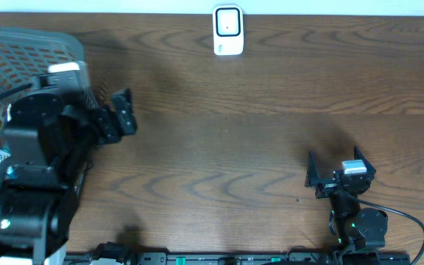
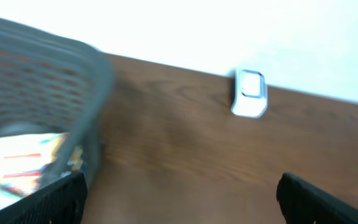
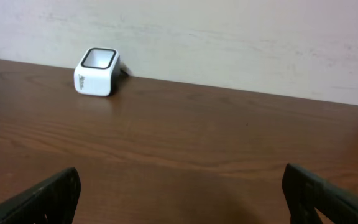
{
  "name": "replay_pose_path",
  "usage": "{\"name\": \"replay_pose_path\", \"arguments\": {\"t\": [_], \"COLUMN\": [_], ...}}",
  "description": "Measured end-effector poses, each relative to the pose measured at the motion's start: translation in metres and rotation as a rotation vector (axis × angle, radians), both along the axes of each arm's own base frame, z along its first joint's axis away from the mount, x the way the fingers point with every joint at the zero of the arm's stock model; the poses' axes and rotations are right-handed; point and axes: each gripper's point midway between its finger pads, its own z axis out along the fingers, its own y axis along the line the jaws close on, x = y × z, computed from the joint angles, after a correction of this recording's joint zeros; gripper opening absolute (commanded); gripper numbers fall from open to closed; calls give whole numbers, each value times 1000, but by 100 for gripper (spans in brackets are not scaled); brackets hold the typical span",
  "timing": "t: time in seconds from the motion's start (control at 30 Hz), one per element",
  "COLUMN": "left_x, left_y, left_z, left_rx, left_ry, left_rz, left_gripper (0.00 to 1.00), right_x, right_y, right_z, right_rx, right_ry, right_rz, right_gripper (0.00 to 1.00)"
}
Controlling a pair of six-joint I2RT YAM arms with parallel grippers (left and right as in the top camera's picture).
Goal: Scan the item barcode
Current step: 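Reach the left gripper into the basket toward the teal mouthwash bottle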
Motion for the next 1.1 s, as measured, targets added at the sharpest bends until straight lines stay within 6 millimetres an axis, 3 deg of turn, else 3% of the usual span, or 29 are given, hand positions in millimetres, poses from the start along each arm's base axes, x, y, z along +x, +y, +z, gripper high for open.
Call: {"name": "replay_pose_path", "arguments": {"t": [0.17, 0.33, 0.5, 0.7, 0.87, 1.1], "left_x": [-15, -26, -30, -21, -34, -58], "left_y": [24, 50, 94, 167, 218, 257], "left_z": [11, 4, -20, -64, -98, -135], "left_rx": [13, 22, 24, -58, -162, -266], "left_ry": [14, 66, 184, 350, 467, 594], "left_rz": [142, 285, 480, 733, 905, 1064], "left_gripper": [98, 98, 98, 98, 98, 98], "right_x": [0, 0, 0, 0, 0, 0], "right_y": [0, 0, 0, 0, 0, 0], "right_z": [0, 0, 0, 0, 0, 0], "right_rx": [0, 0, 0, 0, 0, 0], "right_ry": [0, 0, 0, 0, 0, 0], "right_rz": [0, 0, 0, 0, 0, 0], "right_gripper": [99, 99, 99, 99, 99, 99]}}
